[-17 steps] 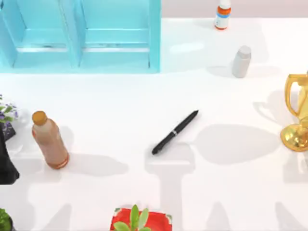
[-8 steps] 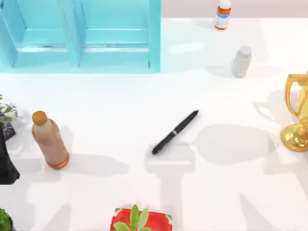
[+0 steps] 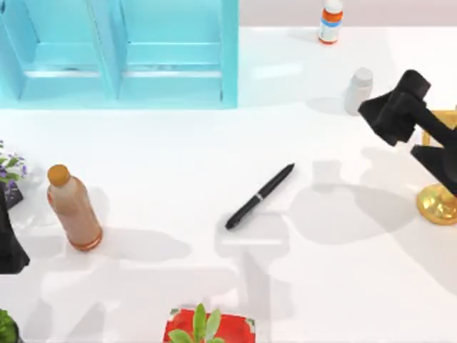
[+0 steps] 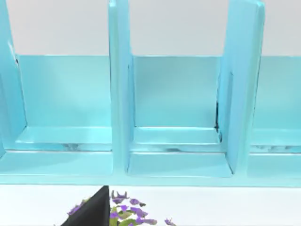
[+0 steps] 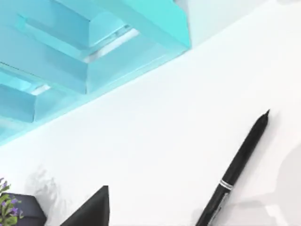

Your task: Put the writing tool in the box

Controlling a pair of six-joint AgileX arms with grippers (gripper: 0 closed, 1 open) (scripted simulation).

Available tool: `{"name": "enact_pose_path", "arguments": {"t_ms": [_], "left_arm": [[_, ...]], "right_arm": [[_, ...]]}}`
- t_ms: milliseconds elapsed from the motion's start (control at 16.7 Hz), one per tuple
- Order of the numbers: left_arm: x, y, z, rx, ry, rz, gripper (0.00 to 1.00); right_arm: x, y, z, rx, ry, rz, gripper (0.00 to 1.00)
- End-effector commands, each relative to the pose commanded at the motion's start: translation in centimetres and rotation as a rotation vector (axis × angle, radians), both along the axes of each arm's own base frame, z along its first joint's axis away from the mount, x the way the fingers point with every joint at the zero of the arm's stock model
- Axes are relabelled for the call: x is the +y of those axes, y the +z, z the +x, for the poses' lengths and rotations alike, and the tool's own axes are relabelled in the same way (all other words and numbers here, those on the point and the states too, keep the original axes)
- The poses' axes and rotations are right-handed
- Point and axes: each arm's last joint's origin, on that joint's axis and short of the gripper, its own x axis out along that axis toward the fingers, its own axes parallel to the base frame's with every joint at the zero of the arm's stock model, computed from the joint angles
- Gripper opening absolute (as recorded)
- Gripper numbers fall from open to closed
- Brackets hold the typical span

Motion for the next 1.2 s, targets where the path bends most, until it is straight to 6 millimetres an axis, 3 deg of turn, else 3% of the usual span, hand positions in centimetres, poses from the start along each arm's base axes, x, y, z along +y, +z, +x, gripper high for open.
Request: {"name": "enact_pose_path", "arguments": {"t_ms": [120,300,540,720,1080,1200], "left_arm": [[0.0,0.0,0.0,0.000,0.000,0.000,1.00],[0.0,0.0,0.0,0.000,0.000,0.000,1.00],[0.0,0.0,0.0,0.000,0.000,0.000,1.00],[0.0,0.0,0.0,0.000,0.000,0.000,1.00],[0.0,0.0,0.0,0.000,0.000,0.000,1.00],[0.0,0.0,0.0,0.000,0.000,0.000,1.00]], "right_arm": [[2.9,-0.6,3.0,0.159,-0.021,0.049,1.00],[6.7,-3.1,6.9,0.372,-0.074,0.075,1.00],[9.3,-7.4,10.1,0.585,-0.162,0.056,1.00],[9.8,-9.3,11.1,0.667,-0.209,0.041,1.00],[9.8,-9.5,11.2,0.673,-0.215,0.040,1.00],[10.3,-10.4,11.7,0.672,-0.213,0.042,1.00]]}}
